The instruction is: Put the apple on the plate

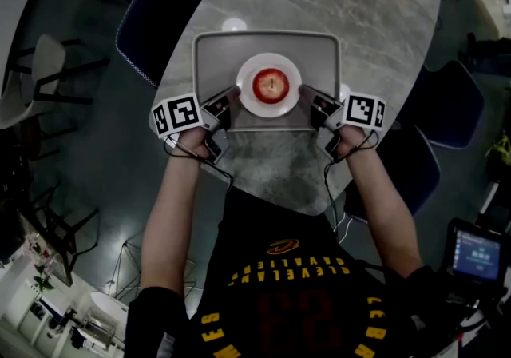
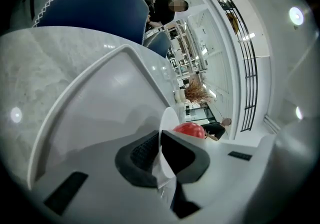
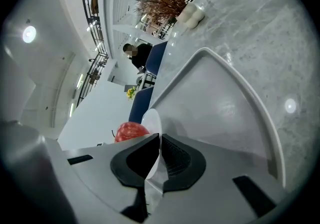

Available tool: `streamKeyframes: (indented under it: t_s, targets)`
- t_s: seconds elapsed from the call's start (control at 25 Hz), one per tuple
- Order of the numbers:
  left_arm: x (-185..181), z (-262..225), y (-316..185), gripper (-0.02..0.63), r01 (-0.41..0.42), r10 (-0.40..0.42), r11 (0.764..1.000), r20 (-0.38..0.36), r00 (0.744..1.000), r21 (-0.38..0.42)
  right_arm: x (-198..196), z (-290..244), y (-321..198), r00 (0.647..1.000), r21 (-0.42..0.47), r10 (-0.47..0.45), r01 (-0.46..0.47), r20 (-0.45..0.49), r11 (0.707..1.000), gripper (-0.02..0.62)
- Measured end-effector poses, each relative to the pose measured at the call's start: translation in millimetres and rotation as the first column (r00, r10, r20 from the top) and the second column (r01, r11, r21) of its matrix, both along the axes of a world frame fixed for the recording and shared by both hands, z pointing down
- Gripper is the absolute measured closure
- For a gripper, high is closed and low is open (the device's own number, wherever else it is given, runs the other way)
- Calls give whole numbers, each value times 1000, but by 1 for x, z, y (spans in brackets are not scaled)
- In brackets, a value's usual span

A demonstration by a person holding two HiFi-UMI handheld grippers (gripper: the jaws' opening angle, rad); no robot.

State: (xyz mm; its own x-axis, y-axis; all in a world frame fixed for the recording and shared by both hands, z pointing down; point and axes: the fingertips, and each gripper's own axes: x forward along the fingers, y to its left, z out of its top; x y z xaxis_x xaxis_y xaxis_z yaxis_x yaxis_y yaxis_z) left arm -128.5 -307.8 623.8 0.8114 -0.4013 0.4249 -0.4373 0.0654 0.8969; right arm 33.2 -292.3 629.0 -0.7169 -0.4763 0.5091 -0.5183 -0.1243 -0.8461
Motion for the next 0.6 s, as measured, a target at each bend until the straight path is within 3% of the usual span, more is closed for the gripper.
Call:
streamKeyframes:
  t_s: [0.6]
  targets:
    - [4,36,2,585,-32,35,997,48,998,-71,-1,31,-4,997,9,-35,35,-63,999,568]
